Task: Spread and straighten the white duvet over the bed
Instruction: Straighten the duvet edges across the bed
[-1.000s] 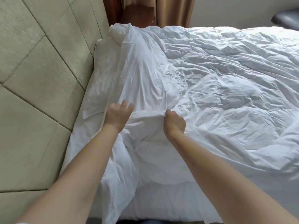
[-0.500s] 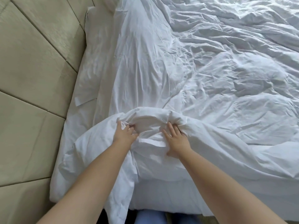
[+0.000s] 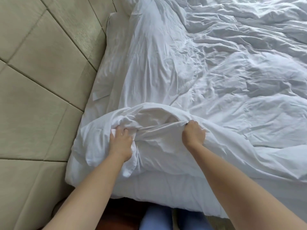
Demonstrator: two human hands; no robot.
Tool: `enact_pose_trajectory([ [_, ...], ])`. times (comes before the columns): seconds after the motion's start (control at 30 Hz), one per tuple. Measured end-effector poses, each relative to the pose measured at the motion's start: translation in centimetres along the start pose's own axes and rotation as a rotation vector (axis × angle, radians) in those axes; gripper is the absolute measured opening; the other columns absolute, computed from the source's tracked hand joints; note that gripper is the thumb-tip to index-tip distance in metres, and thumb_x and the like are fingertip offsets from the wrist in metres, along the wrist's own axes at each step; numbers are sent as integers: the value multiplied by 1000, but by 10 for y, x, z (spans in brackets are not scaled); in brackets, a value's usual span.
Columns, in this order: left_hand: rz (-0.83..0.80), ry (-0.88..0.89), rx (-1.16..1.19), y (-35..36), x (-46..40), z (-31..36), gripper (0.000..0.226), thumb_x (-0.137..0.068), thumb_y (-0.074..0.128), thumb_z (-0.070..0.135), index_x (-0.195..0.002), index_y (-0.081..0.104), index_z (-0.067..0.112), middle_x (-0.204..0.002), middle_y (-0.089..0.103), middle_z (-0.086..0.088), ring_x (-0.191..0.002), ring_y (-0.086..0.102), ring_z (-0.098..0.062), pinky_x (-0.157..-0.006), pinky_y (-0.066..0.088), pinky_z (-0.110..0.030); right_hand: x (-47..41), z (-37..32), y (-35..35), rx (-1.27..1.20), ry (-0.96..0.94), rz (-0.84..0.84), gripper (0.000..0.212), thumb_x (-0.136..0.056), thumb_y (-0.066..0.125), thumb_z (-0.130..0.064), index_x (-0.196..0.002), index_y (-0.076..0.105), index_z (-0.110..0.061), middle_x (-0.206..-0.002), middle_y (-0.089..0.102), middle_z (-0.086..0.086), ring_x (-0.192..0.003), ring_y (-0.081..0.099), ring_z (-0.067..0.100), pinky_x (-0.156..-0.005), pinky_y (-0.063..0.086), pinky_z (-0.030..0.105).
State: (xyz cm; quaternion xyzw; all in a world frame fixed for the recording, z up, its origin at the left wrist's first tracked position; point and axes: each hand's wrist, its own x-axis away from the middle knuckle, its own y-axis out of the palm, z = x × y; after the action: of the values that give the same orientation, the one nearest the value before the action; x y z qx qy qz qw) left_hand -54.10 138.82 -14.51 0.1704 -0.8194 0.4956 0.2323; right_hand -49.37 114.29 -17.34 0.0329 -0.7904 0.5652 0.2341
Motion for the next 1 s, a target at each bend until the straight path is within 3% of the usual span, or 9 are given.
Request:
enact_pose_trajectory([
  [0.1, -64, -123, 27, 8, 17, 0, 89, -83, 45, 65, -151, -4, 35, -159, -12, 2, -142, -16, -41, -103, 2, -73, 7, 5, -15, -262, 129, 84, 29, -98, 26, -12, -115, 47, -3, -121, 57, 15, -111, 55, 36, -90, 38, 40],
  [0.27, 15, -154, -8, 14, 26, -1, 103, -87, 64, 24, -146, -19, 42, -155, -28, -1, -141, -18, -43, -101, 10, -76, 5, 15, -38, -389, 241, 194, 37, -102, 21, -27, -111, 48, -5, -110, 63, 19, -103, 58, 37, -81, 38, 40],
  [0.37, 42, -101, -12, 20, 16, -9, 99, -90, 61, 20, -147, -17, 42, -155, -29, -2, -142, -11, -44, -102, 20, -73, 5, 17, -43, -351, 199, 197, 30, -100, 23, -27, -107, 44, -8, -102, 63, 20, -99, 59, 37, -74, 34, 39],
  [0.5, -24, -158, 194, 12, 2, -12, 100, -83, 57, 51, -147, -19, 40, -154, -30, -1, -141, -15, -46, -102, 12, -75, 17, -2, -36, -131, 45, 94, 41, -93, 29, -50, -103, 45, -13, -93, 65, 13, -93, 61, 32, -71, 35, 36],
  [0.6, -38, -153, 281, -1, -17, -9, 108, -75, 44, 78, -146, -24, 34, -155, -30, -3, -140, -21, -46, -101, 1, -77, 12, -26, -43, -127, 169, 35, 62, -89, 20, -62, -94, 61, -15, -97, 64, 9, -90, 57, 29, -78, 38, 36],
  [0.7, -17, -148, 251, -7, -37, -14, 118, -68, 48, 83, -140, -32, 34, -153, -34, -7, -139, -22, -48, -100, -3, -76, 2, -38, -55, -137, 234, 79, 71, -93, 13, -61, -95, 66, -12, -96, 63, 10, -92, 57, 28, -85, 37, 37],
  [0.8, 24, -140, 213, -7, -58, -23, 121, -69, 58, 74, -133, -37, 36, -151, -37, -11, -139, -17, -50, -101, -4, -76, -7, -45, -61, -104, 274, 137, 74, -95, 12, -60, -97, 68, -11, -100, 66, 11, -96, 59, 28, -88, 36, 38],
  [0.9, 92, -111, 135, -9, -76, -34, 104, -85, 61, 44, -145, -24, 40, -152, -34, -9, -140, -4, -52, -104, -3, -73, -12, -52, -59, -50, 289, 164, 73, -96, 12, -59, -94, 68, -11, -99, 67, 10, -95, 60, 27, -85, 34, 37],
  [1.0, 157, -52, 64, -12, -92, -48, 88, -93, 52, 23, -148, -14, 39, -155, -28, -10, -133, 32, -43, -110, 6, -66, -11, -58, -56, 44, 263, 139, 67, -97, 15, -58, -90, 66, -15, -97, 68, 9, -92, 60, 25, -84, 33, 37],
])
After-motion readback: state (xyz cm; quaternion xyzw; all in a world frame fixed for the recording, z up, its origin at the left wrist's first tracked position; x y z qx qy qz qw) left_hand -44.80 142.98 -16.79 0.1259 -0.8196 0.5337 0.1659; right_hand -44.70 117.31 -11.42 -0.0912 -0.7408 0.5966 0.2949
